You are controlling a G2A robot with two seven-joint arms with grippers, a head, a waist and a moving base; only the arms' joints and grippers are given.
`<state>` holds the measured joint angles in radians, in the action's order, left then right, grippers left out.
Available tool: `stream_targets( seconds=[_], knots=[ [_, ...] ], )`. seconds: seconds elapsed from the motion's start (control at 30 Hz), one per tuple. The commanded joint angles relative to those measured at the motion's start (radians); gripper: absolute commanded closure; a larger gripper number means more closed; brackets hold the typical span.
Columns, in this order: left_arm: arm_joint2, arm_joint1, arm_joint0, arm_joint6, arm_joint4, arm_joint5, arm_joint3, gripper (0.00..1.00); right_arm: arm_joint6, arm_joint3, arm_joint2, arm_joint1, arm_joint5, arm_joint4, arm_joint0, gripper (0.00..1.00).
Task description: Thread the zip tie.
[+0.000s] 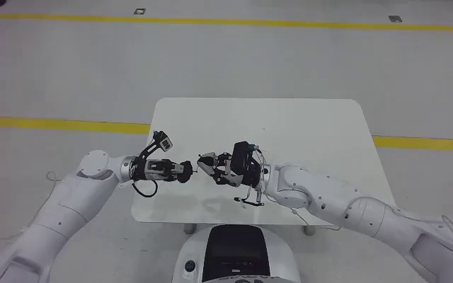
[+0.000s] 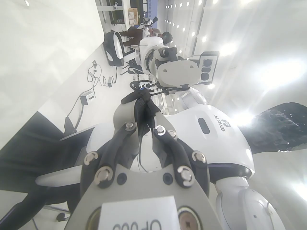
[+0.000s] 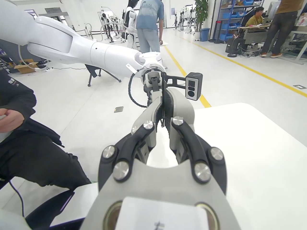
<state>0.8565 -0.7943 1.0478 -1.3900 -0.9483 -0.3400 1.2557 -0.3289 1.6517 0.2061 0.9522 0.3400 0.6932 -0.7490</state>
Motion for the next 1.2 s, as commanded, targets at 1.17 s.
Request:
stream_targets(
  seconds=[1.17],
  knots=[
    [0.000,0.000,0.000,0.000,0.000,0.000,0.000,1.00,-0.012,-0.009,-0.036,-0.006,0.000,-0.010,0.012,1.00]
  ],
)
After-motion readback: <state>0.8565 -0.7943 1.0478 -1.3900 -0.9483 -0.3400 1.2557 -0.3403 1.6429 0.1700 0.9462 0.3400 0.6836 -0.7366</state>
